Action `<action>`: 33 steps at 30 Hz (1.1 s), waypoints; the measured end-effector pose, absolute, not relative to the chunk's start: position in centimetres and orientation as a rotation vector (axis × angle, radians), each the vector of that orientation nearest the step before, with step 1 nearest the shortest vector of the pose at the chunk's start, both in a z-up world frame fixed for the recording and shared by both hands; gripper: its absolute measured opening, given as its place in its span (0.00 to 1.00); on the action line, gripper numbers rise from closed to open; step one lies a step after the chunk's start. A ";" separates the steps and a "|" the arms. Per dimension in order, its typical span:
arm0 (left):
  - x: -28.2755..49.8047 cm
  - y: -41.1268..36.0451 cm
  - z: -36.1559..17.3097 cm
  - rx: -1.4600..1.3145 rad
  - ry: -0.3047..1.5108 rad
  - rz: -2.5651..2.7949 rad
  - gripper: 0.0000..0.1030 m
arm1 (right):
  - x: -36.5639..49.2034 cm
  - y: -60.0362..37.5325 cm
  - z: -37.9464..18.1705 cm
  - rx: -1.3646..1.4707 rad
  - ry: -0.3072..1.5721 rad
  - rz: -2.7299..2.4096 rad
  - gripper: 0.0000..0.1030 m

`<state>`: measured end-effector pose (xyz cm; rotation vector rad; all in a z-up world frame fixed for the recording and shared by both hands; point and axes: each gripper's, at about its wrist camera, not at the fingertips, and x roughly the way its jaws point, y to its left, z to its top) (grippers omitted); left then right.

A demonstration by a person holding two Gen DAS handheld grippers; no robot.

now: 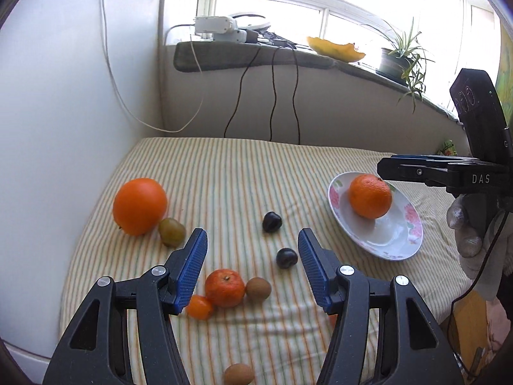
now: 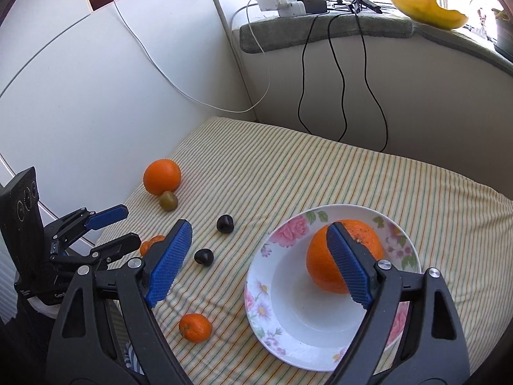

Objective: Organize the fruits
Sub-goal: 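Lower the orange onto the plate and open the right gripper, then move the right tool to the second large orange and close on it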

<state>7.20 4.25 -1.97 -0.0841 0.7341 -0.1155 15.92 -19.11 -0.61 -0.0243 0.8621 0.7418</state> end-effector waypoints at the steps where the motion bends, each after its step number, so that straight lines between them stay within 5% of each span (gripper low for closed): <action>1: 6.8 4.9 -2.3 -0.092 0.738 -0.104 0.57 | 15.7 -18.7 -0.7 -0.027 0.862 0.758 0.86; 9: 2.5 8.1 -4.7 -0.138 0.758 -0.040 0.57 | 13.6 -16.2 -2.5 -0.038 0.910 0.859 0.86; 15: 0.4 8.7 -5.8 -0.190 0.763 -0.043 0.55 | 11.2 -15.8 -3.8 -0.112 0.927 0.882 0.75; 28: 2.5 11.2 -5.8 -0.243 0.713 0.011 0.54 | 13.8 -10.4 -2.3 -0.119 0.975 0.962 0.74; 33: 5.0 12.9 -5.9 -0.262 0.710 0.024 0.59 | 16.4 -6.1 -2.3 -0.030 1.054 1.012 0.88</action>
